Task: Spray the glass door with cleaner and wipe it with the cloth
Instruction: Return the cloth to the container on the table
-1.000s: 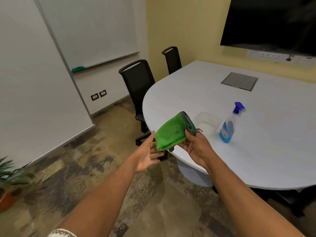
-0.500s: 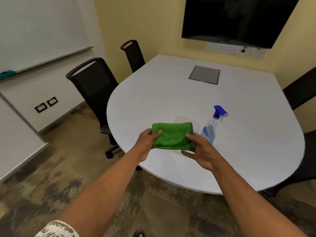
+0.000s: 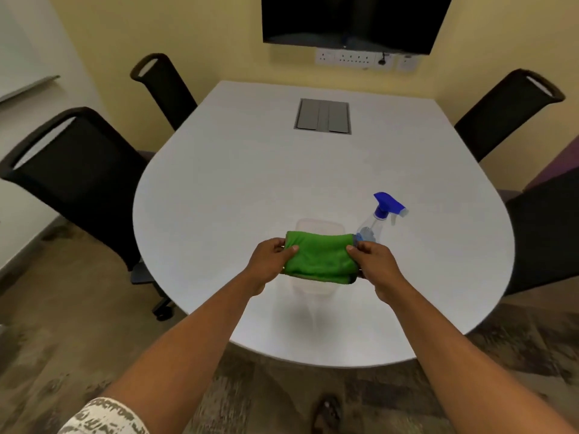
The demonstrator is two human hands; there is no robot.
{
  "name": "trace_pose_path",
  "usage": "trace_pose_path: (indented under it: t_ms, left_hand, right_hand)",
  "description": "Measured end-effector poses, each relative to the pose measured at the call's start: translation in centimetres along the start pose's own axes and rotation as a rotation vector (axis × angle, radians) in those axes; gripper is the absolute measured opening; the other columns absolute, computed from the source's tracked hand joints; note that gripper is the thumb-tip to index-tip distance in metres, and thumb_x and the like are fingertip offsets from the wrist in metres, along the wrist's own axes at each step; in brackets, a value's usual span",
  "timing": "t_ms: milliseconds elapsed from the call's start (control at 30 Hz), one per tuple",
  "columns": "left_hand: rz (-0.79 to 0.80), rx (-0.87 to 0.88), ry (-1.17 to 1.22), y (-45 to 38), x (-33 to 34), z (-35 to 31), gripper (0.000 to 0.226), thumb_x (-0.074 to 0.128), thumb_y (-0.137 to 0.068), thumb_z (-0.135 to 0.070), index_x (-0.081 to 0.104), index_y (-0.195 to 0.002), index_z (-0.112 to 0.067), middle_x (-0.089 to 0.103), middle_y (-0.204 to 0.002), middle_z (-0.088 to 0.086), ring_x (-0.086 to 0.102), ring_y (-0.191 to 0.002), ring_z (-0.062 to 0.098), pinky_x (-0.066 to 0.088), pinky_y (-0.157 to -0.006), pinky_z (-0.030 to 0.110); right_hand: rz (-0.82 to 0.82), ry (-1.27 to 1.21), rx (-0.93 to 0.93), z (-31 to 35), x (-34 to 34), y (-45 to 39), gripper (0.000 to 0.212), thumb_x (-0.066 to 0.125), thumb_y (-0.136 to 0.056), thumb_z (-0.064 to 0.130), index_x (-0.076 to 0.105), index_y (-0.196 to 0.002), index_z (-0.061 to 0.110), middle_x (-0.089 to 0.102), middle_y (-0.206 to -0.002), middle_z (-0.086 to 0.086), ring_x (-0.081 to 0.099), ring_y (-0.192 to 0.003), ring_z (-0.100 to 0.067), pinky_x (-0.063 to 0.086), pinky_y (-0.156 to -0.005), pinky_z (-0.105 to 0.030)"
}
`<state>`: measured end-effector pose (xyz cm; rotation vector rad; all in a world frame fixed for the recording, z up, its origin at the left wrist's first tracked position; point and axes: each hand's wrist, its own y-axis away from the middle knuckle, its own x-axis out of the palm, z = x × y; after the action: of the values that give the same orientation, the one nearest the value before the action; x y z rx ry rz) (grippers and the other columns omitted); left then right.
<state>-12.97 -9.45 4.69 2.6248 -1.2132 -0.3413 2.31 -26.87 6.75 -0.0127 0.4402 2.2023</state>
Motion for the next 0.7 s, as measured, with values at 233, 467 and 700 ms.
trace_pose_path:
  t_ms: [233, 467, 700]
  left_hand:
    - [-0.098, -0.077, -0.193, -4.9, 0.6, 0.3, 0.010, 0.064, -0.096, -0.019, 0.070, -0.101, -0.013, 0.072, -0.098, 0.007, 0.067, -0.093, 0.026, 0.057, -0.089, 0.043]
    - [-0.111, -0.077, -0.503, -8.8, 1.8, 0.9, 0.023, 0.064, -0.095, -0.025, 0.069, -0.100, -0.004, 0.067, -0.089, 0.007, 0.060, -0.085, 0.022, 0.047, -0.076, 0.035]
    - [-0.013, -0.020, -0.776, -11.3, 2.8, 1.0, 0.021, 0.064, -0.091, -0.026, 0.062, -0.099, -0.007, 0.062, -0.082, 0.002, 0.058, -0.081, 0.024, 0.038, -0.068, 0.029]
  right_hand:
    - [-0.062, 0.261, -0.043, -1.0, 0.9, -6.0, 0.018, 0.065, -0.094, 0.023, 0.072, -0.104, 0.011, 0.072, -0.101, -0.010, 0.067, -0.098, -0.027, 0.056, -0.090, -0.043]
    - [-0.042, 0.500, -0.071, -2.2, 1.2, -9.4, 0.024, 0.054, -0.099, 0.020, 0.066, -0.115, 0.007, 0.064, -0.089, -0.006, 0.061, -0.089, -0.024, 0.049, -0.079, -0.032]
    - [-0.053, 0.659, 0.050, -3.0, 1.7, -10.6, 0.010, 0.050, -0.098, 0.011, 0.056, -0.090, 0.013, 0.057, -0.082, -0.006, 0.056, -0.084, -0.023, 0.037, -0.059, -0.023]
